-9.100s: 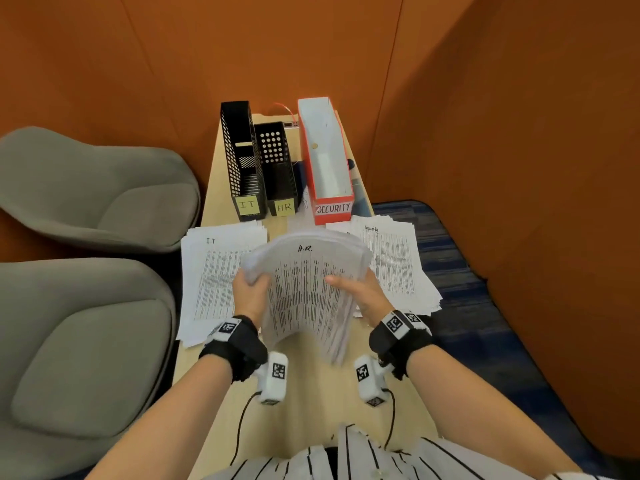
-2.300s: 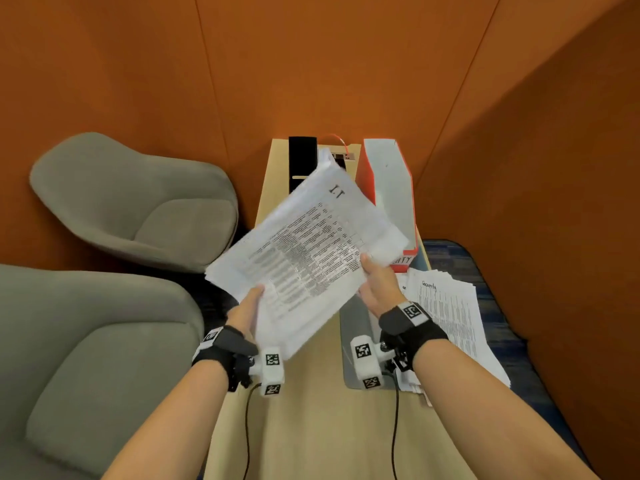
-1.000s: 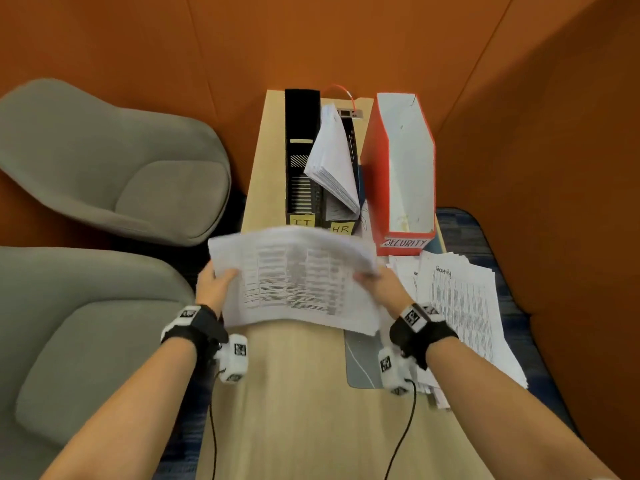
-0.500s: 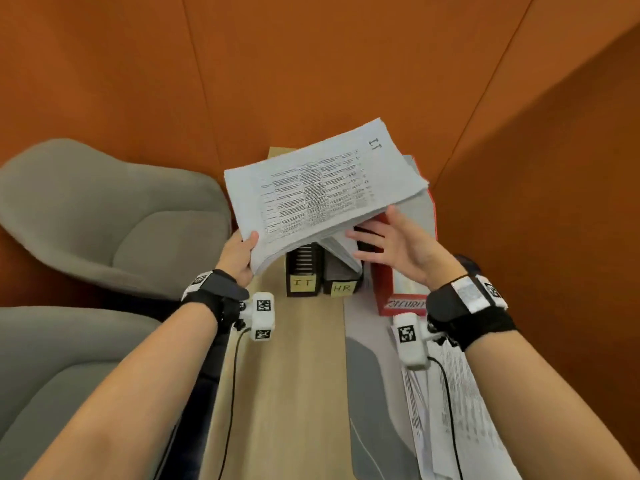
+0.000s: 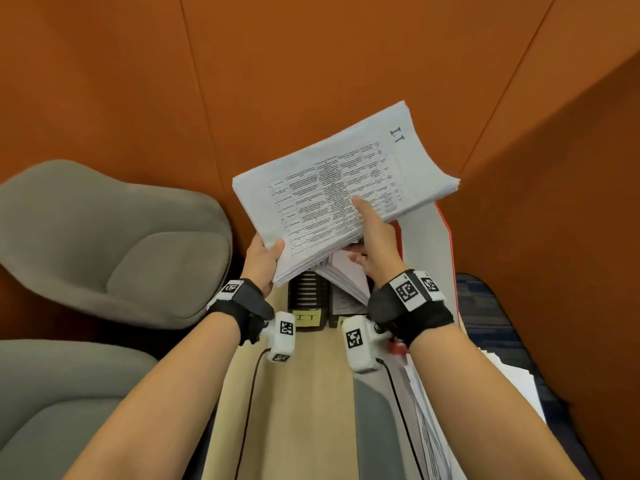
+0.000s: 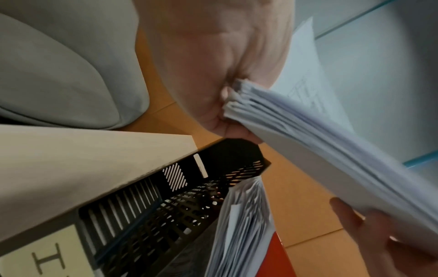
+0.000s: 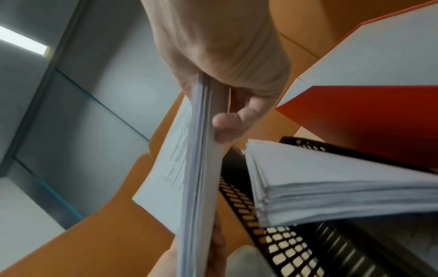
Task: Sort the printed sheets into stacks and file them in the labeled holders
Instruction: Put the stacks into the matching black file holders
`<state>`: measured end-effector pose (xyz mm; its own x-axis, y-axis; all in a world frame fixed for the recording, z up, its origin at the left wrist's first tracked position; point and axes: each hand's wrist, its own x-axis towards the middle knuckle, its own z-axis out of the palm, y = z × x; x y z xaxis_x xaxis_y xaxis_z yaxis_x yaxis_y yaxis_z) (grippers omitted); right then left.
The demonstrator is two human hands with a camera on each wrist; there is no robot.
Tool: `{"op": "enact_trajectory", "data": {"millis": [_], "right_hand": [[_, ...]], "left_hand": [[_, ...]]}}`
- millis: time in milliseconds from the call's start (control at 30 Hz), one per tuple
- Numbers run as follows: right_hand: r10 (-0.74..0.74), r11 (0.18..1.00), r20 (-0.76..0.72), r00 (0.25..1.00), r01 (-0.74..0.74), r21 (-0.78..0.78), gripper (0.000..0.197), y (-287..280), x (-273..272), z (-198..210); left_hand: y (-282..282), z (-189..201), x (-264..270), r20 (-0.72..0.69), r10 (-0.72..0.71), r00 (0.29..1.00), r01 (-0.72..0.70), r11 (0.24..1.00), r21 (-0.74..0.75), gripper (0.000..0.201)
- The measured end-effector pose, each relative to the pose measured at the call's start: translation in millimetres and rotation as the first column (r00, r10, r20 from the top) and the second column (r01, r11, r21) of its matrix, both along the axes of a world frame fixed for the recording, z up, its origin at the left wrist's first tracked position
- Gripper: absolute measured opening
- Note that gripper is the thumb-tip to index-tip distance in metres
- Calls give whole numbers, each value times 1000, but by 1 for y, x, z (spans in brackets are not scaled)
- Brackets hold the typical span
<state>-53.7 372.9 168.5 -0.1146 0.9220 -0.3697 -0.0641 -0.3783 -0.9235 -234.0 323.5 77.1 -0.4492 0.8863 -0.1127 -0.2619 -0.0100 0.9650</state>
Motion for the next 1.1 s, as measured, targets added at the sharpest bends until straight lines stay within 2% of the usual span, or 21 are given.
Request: {"op": "enact_trajectory", "data": {"millis": [100, 167, 233, 333, 400, 467, 567, 633, 733, 867, 967, 1100], "right_hand": [[-99, 995, 63, 993, 97, 39, 31, 14, 4, -6], [-189, 967, 94, 977, 170, 188, 27, 18, 4, -7], [-285, 902, 213, 935, 187, 388, 25, 16, 4, -5], [-388, 768, 440, 810, 20, 640, 25, 5, 3, -1], [-361, 752, 520, 774, -88, 653, 24, -1, -3, 1], [-320, 751, 586, 744, -177, 636, 20, -4, -13, -2], [-284, 763, 615, 735, -215, 609, 16, -7, -22, -9], [-305, 767, 599, 740, -182, 615, 17, -9, -23, -11], [-341, 771, 592, 730, -144, 621, 21, -11, -22, -15], [-304, 769, 647, 699, -220, 600, 22, -17, -23, -17], [-297, 744, 676, 675, -280, 607, 25, -21, -27, -14], [-335, 715, 658, 674, -272, 643, 25, -22, -26, -10]], "left_hand": [[9, -6, -5, -72, 10, 997, -9, 1000, 5, 32], [15, -11, -8, -277, 99, 956, -123, 990, -73, 17], [21, -18, -8, -474, 109, 874, -225, 955, -196, 21], [26, -26, 2, -669, -148, 729, -190, 895, -405, 48], [28, -35, 7, -660, -323, 678, -108, 845, -524, 68], [31, -45, 8, -656, -406, 637, -95, 802, -589, 67], [33, -55, 5, -714, -440, 545, -132, 796, -591, 43], [33, -56, 2, -723, -425, 545, -151, 799, -583, 38], [29, -58, 1, -715, -401, 573, -149, 806, -572, 47], [26, -61, 8, -702, -404, 587, -121, 814, -569, 65], [26, -58, 8, -679, -430, 595, -107, 794, -598, 70], [20, -51, -1, -642, -426, 638, -99, 781, -617, 71]]}}
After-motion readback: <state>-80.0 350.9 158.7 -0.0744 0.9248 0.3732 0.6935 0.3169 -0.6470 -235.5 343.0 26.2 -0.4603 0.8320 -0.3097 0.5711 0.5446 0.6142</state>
